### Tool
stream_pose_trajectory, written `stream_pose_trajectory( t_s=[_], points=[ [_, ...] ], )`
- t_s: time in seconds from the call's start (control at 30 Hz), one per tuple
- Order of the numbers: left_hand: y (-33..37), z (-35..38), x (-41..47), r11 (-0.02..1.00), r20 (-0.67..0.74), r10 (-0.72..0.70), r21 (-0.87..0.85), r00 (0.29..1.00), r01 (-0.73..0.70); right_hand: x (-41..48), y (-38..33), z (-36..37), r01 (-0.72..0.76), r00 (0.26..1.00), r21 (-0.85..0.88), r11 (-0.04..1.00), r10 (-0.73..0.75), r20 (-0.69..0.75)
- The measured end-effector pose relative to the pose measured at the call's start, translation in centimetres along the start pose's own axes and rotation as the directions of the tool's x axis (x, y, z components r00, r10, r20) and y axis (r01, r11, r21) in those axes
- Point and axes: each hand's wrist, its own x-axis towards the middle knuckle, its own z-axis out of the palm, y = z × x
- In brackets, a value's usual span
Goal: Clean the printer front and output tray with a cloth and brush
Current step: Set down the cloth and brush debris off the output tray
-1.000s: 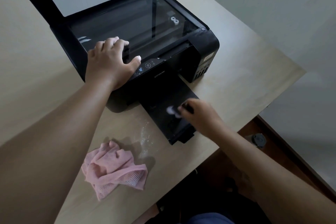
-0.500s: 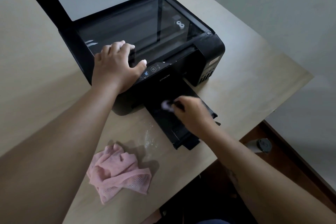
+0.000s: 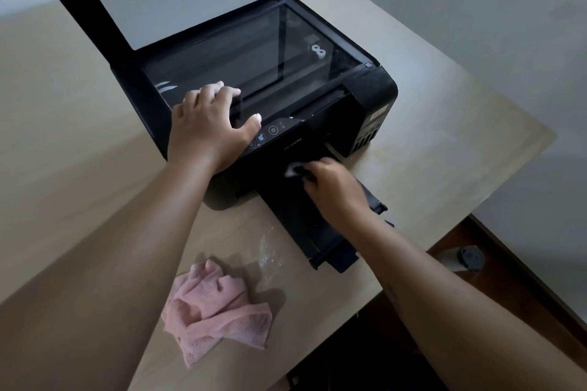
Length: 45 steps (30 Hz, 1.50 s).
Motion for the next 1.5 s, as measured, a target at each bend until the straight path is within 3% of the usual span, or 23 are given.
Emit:
stream_pose_trajectory(
  t_s=[0.07, 0.13, 0.17, 0.27, 0.37, 0.4, 0.5, 0.53, 0.63, 0.7, 0.83, 0.9, 0.97, 1.03, 1.07, 1.13, 1.2, 1.23, 1.3, 1.37, 1.43, 1.5],
  points=[
    [0.0, 0.0, 0.0, 1.000, -0.001, -0.002, 0.002, 1.000, 0.002, 0.3, 0.8, -0.3, -0.030, 0.999, -0.069, 0.997, 0.030, -0.013],
    [0.0, 0.0, 0.0, 1.000, -0.002, 0.000, 0.000, 1.000, 0.000, -0.3, 0.7, -0.3, 0.126, 0.985, -0.089, 0.988, -0.114, 0.129],
    [0.0, 0.0, 0.0, 1.000, 0.000, 0.001, -0.001, 1.000, -0.001, -0.5, 0.8, -0.4, 0.136, 0.984, -0.091, 0.987, -0.124, 0.130],
    [0.0, 0.0, -0.1, 1.000, 0.001, -0.001, 0.000, 1.000, 0.001, -0.2, 2.2, -0.7, -0.063, 0.998, -0.138, 0.988, 0.059, -0.037],
    [0.1, -0.1, -0.1, 1.000, 0.000, 0.002, -0.002, 1.000, -0.002, -0.5, 1.5, -0.2, 0.088, 0.989, -0.147, 0.985, -0.069, 0.131],
    [0.1, -0.1, -0.1, 1.000, 0.002, 0.002, -0.003, 1.000, -0.002, -0.7, 1.3, 0.0, 0.105, 0.990, -0.144, 0.984, -0.089, 0.110],
    [0.1, -0.1, -0.1, 1.000, 0.005, -0.001, -0.005, 1.000, 0.001, 0.0, 2.4, 0.0, -0.109, 0.988, -0.109, 0.988, 0.096, -0.118],
    [0.1, -0.1, -0.1, 1.000, 0.005, -0.002, -0.006, 1.000, 0.002, 0.3, 2.5, 0.1, -0.109, 0.989, -0.130, 0.985, 0.095, -0.112],
    [0.1, -0.1, -0.1, 1.000, 0.004, -0.001, -0.013, 1.000, 0.001, 0.4, 1.3, 0.7, 0.164, 0.981, -0.095, 0.982, -0.153, 0.118],
    [0.1, -0.2, -0.1, 1.000, 0.001, -0.001, -0.019, 1.000, 0.001, 0.4, 1.4, 0.6, 0.239, 0.962, -0.065, 0.969, -0.228, 0.149],
    [0.0, -0.2, -0.1, 1.000, 0.001, -0.002, -0.022, 1.000, 0.002, 1.1, 2.9, -0.3, -0.086, 0.994, -0.202, 0.976, 0.071, -0.082],
    [0.1, -0.2, -0.1, 1.000, 0.001, -0.002, -0.024, 1.000, 0.002, 0.7, 1.9, -0.1, 0.086, 0.995, -0.242, 0.966, -0.072, 0.064],
    [0.1, -0.2, -0.1, 1.000, -0.001, -0.004, -0.023, 1.000, 0.004, 0.1, 0.5, 0.3, 0.300, 0.936, -0.073, 0.951, -0.278, 0.217],
    [0.1, -0.3, -0.1, 1.000, 0.000, -0.004, -0.022, 1.000, 0.004, -0.1, 0.2, 0.5, 0.324, 0.897, 0.094, 0.941, -0.337, 0.285],
    [0.1, -0.3, -0.1, 1.000, 0.000, -0.005, -0.022, 1.000, 0.005, 0.1, 0.4, 0.4, 0.246, 0.925, 0.151, 0.957, -0.279, 0.258],
    [0.2, -0.2, -0.1, 1.000, 0.002, -0.007, -0.023, 1.000, 0.007, 0.9, 1.5, -0.4, -0.090, 0.993, 0.245, 0.965, 0.068, 0.098],
    [0.2, -0.2, -0.1, 1.000, 0.004, -0.008, -0.025, 1.000, 0.008, 1.4, 2.7, -1.3, -0.363, 0.910, 0.291, 0.885, 0.404, -0.095],
    [0.1, -0.2, -0.1, 1.000, 0.004, -0.008, -0.025, 1.000, 0.008, 1.3, 2.9, -1.5, -0.406, 0.883, 0.212, 0.889, 0.441, -0.162],
    [0.1, -0.2, -0.1, 1.000, 0.005, -0.007, -0.021, 1.000, 0.008, 0.8, 2.0, -1.3, -0.302, 0.948, -0.118, 0.946, 0.285, -0.142],
    [0.0, -0.1, -0.1, 1.000, 0.003, -0.007, -0.019, 1.000, 0.007, -0.3, 0.3, -0.3, -0.021, 0.999, -0.288, 0.957, 0.032, 0.035],
    [0.0, -0.1, -0.1, 1.000, -0.002, -0.007, -0.020, 1.000, 0.007, -1.3, -1.1, 0.7, 0.183, 0.975, -0.155, 0.971, -0.158, 0.159],
    [0.0, -0.1, 0.0, 1.000, -0.005, -0.007, -0.019, 1.000, 0.007, -1.5, -1.6, 1.3, 0.102, 0.972, 0.172, 0.980, -0.135, 0.191]
  ],
)
